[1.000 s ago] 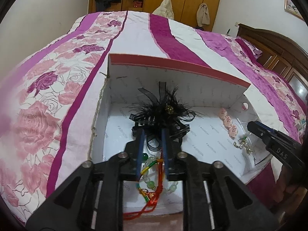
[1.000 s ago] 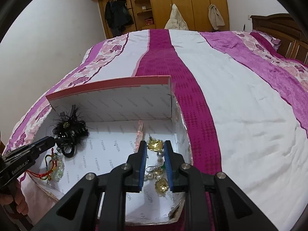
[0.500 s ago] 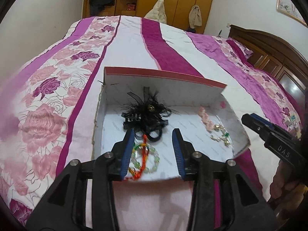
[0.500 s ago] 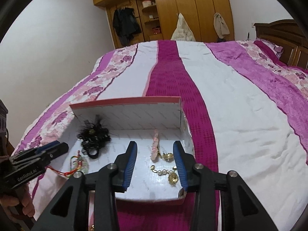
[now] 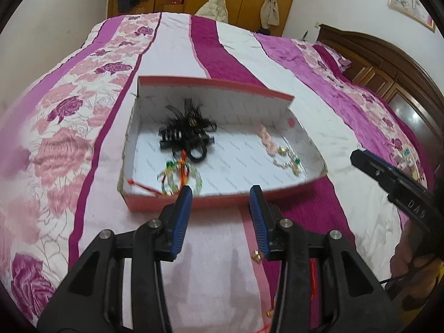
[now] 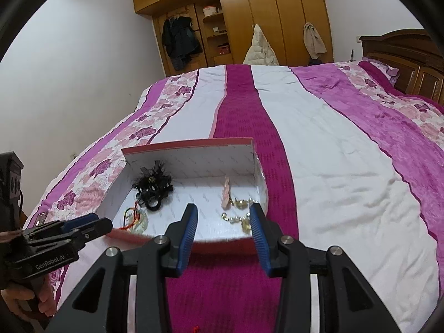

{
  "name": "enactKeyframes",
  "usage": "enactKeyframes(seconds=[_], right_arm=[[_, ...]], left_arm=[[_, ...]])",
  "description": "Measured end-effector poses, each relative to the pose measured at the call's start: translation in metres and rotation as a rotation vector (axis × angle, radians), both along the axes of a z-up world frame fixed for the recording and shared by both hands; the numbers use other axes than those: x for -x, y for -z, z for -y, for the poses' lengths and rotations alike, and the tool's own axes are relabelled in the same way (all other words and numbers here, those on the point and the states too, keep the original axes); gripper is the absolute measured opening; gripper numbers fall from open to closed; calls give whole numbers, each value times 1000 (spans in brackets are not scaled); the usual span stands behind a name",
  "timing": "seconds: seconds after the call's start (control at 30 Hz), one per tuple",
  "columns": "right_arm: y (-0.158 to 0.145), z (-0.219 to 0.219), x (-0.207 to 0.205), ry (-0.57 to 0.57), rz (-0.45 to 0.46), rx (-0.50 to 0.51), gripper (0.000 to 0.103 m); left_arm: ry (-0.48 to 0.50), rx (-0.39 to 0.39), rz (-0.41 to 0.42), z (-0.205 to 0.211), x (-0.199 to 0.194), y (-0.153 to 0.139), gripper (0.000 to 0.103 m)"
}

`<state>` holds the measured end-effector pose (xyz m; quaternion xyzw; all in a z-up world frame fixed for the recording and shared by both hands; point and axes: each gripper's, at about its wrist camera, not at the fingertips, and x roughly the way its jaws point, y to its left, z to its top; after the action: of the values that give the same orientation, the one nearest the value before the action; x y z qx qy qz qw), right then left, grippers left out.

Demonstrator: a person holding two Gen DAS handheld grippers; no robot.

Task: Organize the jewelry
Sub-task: 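Withdraw both tools from the box toward the last jewelry, then grasp the small gold charm with the left tool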

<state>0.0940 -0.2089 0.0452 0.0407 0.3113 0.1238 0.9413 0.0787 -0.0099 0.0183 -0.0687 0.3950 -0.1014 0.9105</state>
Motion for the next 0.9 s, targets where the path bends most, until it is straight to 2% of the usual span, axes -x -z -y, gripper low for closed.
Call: enactKeyframes(seconds=[0.47, 0.9], right_arm=[[11, 29, 37, 47, -40, -3, 42], [31, 52, 51, 93, -91, -44, 42]], left_arm=[[68, -5, -87, 28, 21, 26, 35], [82, -36, -150, 46, 23, 55, 34]])
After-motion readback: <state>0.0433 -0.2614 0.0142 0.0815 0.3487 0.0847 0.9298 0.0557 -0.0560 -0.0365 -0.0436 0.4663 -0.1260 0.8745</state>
